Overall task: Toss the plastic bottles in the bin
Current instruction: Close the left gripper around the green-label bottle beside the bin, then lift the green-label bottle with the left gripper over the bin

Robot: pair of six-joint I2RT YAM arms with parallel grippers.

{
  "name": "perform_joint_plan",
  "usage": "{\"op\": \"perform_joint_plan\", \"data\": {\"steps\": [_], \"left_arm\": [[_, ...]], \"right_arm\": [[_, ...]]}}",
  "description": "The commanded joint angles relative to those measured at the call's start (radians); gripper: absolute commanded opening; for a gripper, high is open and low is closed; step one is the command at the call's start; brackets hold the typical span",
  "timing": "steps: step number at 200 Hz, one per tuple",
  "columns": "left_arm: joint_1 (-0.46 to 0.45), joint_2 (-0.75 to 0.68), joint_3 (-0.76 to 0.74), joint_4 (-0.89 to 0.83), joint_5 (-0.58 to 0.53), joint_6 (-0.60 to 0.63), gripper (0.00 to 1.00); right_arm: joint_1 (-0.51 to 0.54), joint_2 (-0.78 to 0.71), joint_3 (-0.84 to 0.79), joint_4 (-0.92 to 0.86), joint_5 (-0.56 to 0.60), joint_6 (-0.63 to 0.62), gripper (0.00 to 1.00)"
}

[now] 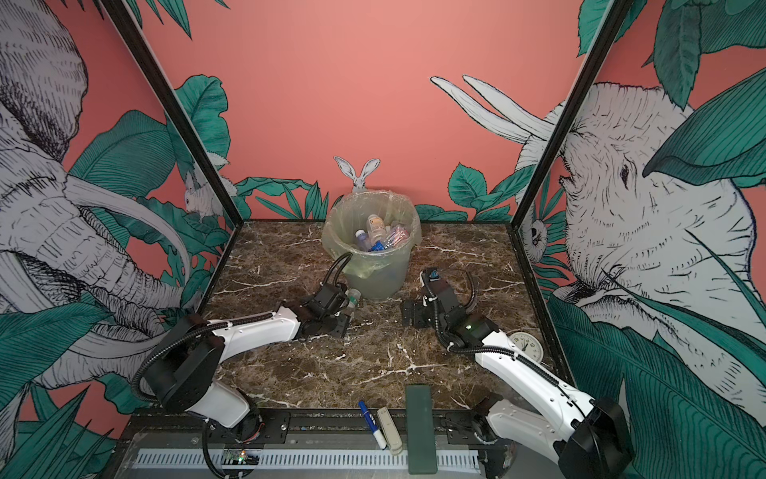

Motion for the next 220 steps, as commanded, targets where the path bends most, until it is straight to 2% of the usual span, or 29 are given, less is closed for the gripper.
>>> {"op": "perform_joint_plan", "data": {"steps": [1, 37, 117, 185, 220], "left_arm": [[-0.004, -0.082, -0.042, 0.007, -0.013, -0.007, 0.59], [-0.004, -0.206, -0.116, -0.006, -0.026, -0.013, 0.56], [-0.004, -0.582, -0.23, -0.089, -0.079, 0.019, 0.51], [-0.003, -0.861, -0.234, -0.17, -0.144, 0.013, 0.49], [-0.003, -0.897, -0.147, -0.239, -0.153, 0.025, 0.49]], "right_arm": [[0.0, 0.02, 0.026, 0.035, -0.014, 0.005, 0.99], [0.008, 0.051, 0.042, 0.055, -0.022, 0.005, 0.98], [0.043, 0.122, 0.074, 0.088, -0.022, 0.002, 0.98], [0.069, 0.136, 0.085, 0.1, -0.008, 0.007, 0.98], [0.076, 0.133, 0.088, 0.098, -0.001, 0.005, 0.98]]}}
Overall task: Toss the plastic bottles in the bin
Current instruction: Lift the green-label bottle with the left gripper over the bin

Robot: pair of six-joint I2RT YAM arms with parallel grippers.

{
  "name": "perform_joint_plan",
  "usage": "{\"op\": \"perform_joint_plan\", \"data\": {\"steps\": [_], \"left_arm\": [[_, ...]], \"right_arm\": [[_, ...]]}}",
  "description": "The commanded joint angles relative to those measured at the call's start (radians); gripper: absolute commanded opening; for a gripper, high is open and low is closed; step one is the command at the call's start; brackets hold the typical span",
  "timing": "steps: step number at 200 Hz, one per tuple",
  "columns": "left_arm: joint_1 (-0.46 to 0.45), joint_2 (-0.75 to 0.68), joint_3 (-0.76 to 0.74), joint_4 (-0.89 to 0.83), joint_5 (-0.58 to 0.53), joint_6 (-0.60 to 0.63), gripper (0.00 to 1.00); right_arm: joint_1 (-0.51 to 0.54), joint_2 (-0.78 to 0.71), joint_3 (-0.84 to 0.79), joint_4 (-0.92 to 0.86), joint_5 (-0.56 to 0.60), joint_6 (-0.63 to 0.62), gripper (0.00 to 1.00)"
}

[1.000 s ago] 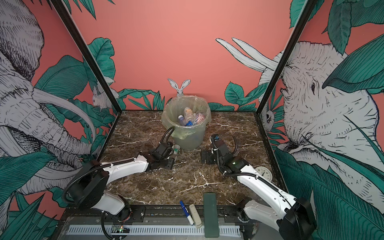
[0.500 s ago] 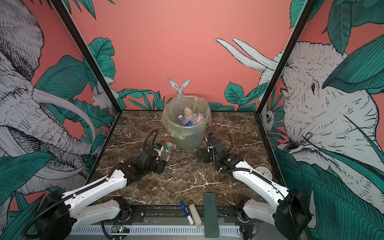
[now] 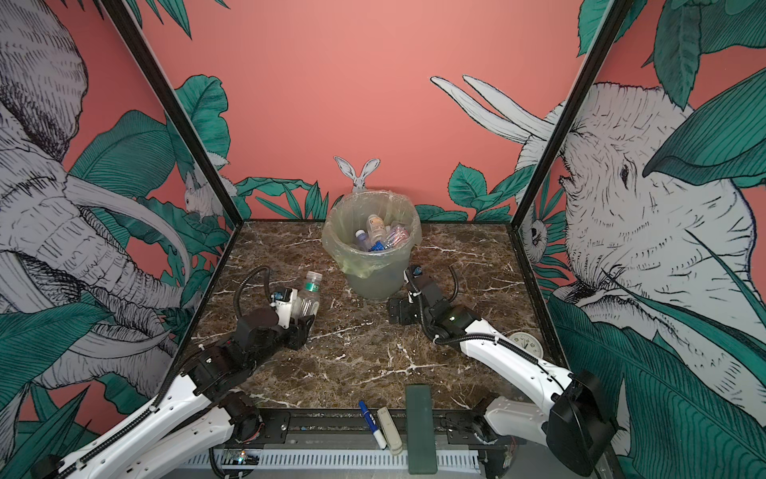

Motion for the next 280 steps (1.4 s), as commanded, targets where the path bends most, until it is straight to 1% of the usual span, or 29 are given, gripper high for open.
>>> {"op": "perform_joint_plan", "data": {"steps": [1, 24, 55, 72, 91, 120, 138, 156, 161, 163, 167, 171, 182, 188, 192, 205, 233, 280], "left_arm": [[-0.002, -0.014, 0.066, -0.061, -0.029, 0.013, 0.49], [-0.002, -0.017, 0.128, -0.079, -0.03, 0.027, 0.49], [-0.003, 0.019, 0.212, -0.098, -0.043, 0.053, 0.5], [-0.002, 0.048, 0.251, -0.08, -0.037, 0.08, 0.5], [-0.003, 0.108, 0.329, -0.064, -0.038, 0.125, 0.51], [-0.002, 0.263, 0.515, -0.032, -0.032, 0.213, 0.51], [0.007, 0.419, 0.686, -0.014, -0.02, 0.252, 0.5], [0.037, 0.614, 0.901, -0.016, 0.057, 0.263, 0.51], [0.043, 0.67, 0.958, -0.016, 0.091, 0.261, 0.55], [0.065, 0.694, 0.983, -0.018, 0.11, 0.26, 0.56], [0.088, 0.74, 1.029, -0.032, 0.144, 0.251, 0.62], [0.101, 0.792, 1.086, -0.055, 0.157, 0.24, 0.67], [0.129, 0.906, 1.22, -0.109, 0.159, 0.221, 0.91], [0.146, 0.952, 1.272, -0.136, 0.175, 0.211, 0.98], [0.153, 0.972, 1.294, -0.143, 0.185, 0.205, 0.99], [0.166, 0.97, 1.277, -0.11, 0.19, 0.194, 1.0], [0.175, 0.853, 1.116, 0.022, 0.168, 0.184, 0.99], [0.191, 0.77, 1.029, 0.025, 0.146, 0.208, 1.0]], "right_arm": [[0.009, 0.001, 0.028, 0.032, 0.022, 0.005, 0.98], [0.011, -0.002, 0.025, 0.034, 0.025, 0.007, 0.98], [0.014, -0.006, 0.022, 0.04, 0.024, 0.006, 0.98], [0.016, -0.007, 0.024, 0.041, 0.024, 0.0, 0.98], [0.016, -0.012, 0.032, 0.037, 0.025, -0.007, 0.98], [0.016, -0.018, 0.042, 0.035, 0.032, -0.017, 0.98], [0.016, -0.015, 0.046, 0.04, 0.03, -0.022, 0.98], [0.017, -0.011, 0.042, 0.053, 0.024, -0.02, 0.98], [0.016, -0.01, 0.04, 0.056, 0.022, -0.018, 0.98], [0.017, -0.009, 0.039, 0.058, 0.023, -0.017, 0.98], [0.016, -0.009, 0.039, 0.059, 0.023, -0.015, 0.98], [0.017, -0.008, 0.037, 0.061, 0.021, -0.013, 0.98], [0.018, -0.011, 0.035, 0.062, 0.019, -0.008, 0.98], [0.017, -0.016, 0.034, 0.062, 0.02, -0.006, 0.98], [0.018, -0.02, 0.033, 0.059, 0.02, -0.006, 0.98], [0.019, -0.041, 0.026, 0.05, 0.03, -0.004, 0.98], [0.019, -0.085, 0.003, 0.024, 0.06, -0.009, 0.99], [0.019, -0.074, 0.005, 0.004, 0.071, -0.024, 0.99]]}}
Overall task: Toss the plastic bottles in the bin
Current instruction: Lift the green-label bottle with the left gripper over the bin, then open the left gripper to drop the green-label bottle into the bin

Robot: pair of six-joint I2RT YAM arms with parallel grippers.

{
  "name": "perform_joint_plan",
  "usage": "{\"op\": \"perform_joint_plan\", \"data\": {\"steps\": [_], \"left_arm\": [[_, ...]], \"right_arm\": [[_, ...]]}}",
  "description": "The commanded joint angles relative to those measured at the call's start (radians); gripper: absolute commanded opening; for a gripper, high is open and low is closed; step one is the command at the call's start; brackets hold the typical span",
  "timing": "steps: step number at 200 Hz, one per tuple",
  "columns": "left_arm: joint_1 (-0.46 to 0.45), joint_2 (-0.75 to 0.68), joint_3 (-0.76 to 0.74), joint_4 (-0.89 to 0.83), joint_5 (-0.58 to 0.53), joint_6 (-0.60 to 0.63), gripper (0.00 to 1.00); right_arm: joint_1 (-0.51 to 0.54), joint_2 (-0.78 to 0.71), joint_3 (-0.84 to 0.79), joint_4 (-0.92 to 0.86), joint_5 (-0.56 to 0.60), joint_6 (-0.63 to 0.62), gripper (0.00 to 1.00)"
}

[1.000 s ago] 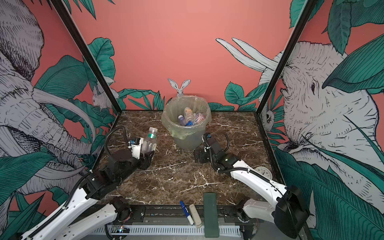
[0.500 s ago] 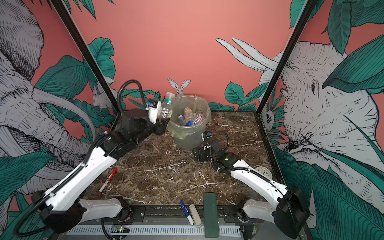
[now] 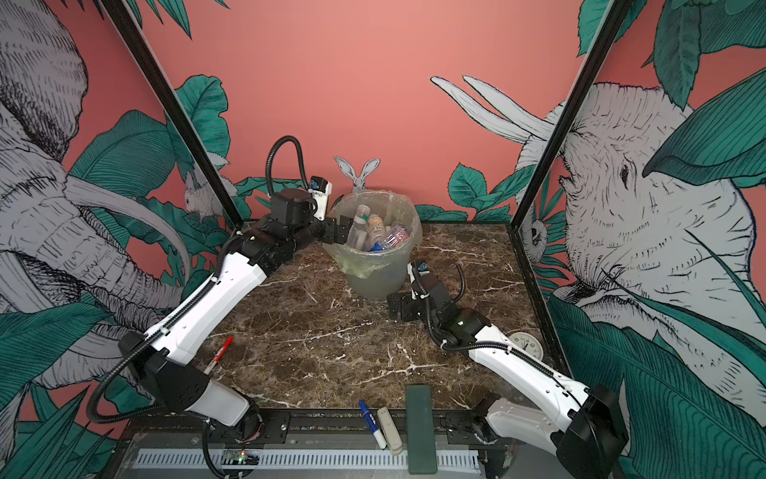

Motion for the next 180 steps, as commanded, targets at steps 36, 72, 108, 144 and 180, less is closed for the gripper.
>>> {"op": "perform_joint_plan", "data": {"steps": [36, 72, 108, 144, 180], "left_arm": [[0.066, -0.128, -0.096, 0.057, 0.022, -0.005, 1.0], [0.155, -0.175, -0.165, 0.058, 0.087, -0.035, 1.0], [0.255, -0.226, -0.229, 0.076, 0.169, -0.07, 1.0], [0.327, -0.249, -0.259, 0.063, 0.206, -0.1, 1.0], [0.385, -0.27, -0.287, 0.068, 0.223, -0.121, 1.0]], "right_arm": [[0.007, 0.019, 0.019, -0.027, 0.043, -0.026, 0.99], [0.002, 0.032, 0.056, -0.061, 0.063, -0.051, 0.99], [-0.033, 0.052, 0.11, -0.12, 0.069, -0.071, 1.0], [-0.085, 0.052, 0.15, -0.159, 0.069, -0.098, 0.99], [-0.137, 0.069, 0.209, -0.203, 0.087, -0.135, 0.99]]}}
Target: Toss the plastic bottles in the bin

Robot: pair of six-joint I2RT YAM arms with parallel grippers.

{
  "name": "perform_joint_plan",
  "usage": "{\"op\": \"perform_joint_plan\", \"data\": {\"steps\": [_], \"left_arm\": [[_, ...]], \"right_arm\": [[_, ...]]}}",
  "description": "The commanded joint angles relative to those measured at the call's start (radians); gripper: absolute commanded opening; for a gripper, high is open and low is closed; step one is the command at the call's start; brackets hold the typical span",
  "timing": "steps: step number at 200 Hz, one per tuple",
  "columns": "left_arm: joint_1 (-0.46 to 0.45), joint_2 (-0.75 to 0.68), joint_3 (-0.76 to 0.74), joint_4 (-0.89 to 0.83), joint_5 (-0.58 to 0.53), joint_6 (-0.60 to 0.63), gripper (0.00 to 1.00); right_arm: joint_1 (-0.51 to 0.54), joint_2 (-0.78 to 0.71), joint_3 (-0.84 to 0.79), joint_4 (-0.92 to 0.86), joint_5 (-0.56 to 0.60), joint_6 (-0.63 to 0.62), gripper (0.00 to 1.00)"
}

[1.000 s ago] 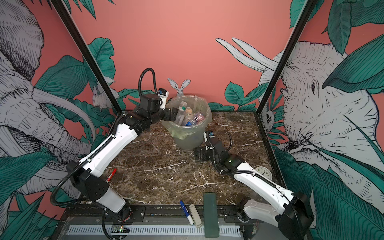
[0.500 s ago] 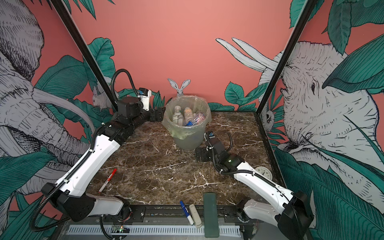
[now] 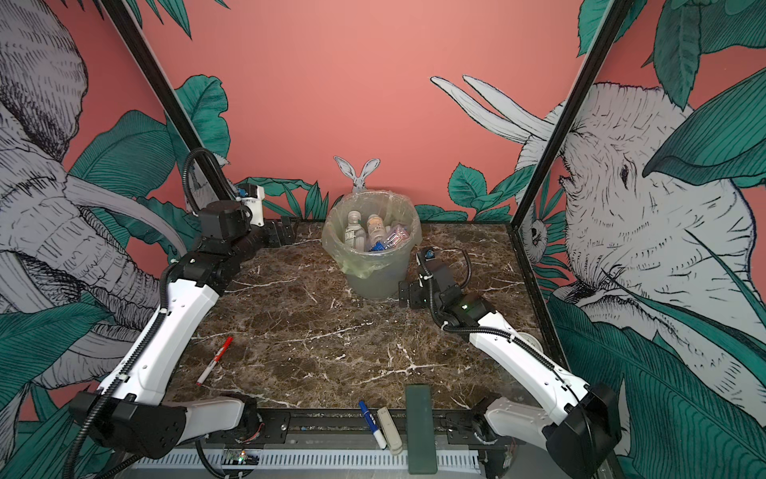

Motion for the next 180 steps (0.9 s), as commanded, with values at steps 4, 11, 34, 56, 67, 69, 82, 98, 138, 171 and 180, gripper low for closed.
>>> {"op": "perform_joint_plan", "data": {"steps": [4, 11, 34, 56, 67, 69, 82, 98, 138, 171, 180], "left_arm": [[0.032, -0.032, -0.026, 0.015, 0.026, -0.03, 1.0], [0.038, -0.037, -0.029, 0.015, 0.012, -0.032, 0.99], [0.048, -0.061, -0.052, 0.008, -0.075, -0.038, 1.0], [0.063, -0.076, -0.071, 0.02, -0.09, -0.023, 1.0], [0.072, -0.072, -0.064, 0.012, -0.083, -0.017, 1.0], [0.074, -0.071, -0.063, 0.01, -0.082, -0.017, 1.0], [0.087, -0.063, -0.056, 0.004, -0.066, -0.005, 1.0], [0.095, -0.062, -0.061, 0.012, -0.07, 0.02, 1.0], [0.1, -0.049, -0.081, 0.038, -0.082, 0.086, 1.0], [0.101, -0.063, -0.237, 0.21, -0.122, 0.153, 0.99], [0.1, -0.077, -0.301, 0.286, -0.128, 0.176, 1.0]], "right_arm": [[-0.035, 0.018, 0.059, -0.044, 0.032, -0.044, 0.99], [-0.047, 0.025, 0.074, -0.056, 0.038, -0.048, 0.99], [-0.092, 0.039, 0.11, -0.079, 0.044, -0.06, 0.99], [-0.129, 0.042, 0.134, -0.079, 0.039, -0.071, 0.99], [-0.149, 0.044, 0.147, -0.082, 0.033, -0.078, 0.99], [-0.152, 0.045, 0.15, -0.085, 0.033, -0.079, 0.99], [-0.173, 0.052, 0.173, -0.094, 0.027, -0.089, 0.99], [-0.199, 0.062, 0.199, -0.106, 0.027, -0.1, 0.99], [-0.261, 0.079, 0.252, -0.11, 0.025, -0.12, 0.99], [-0.32, 0.125, 0.279, -0.098, 0.099, -0.11, 0.99], [-0.333, 0.132, 0.268, -0.075, 0.113, -0.113, 1.0]]}}
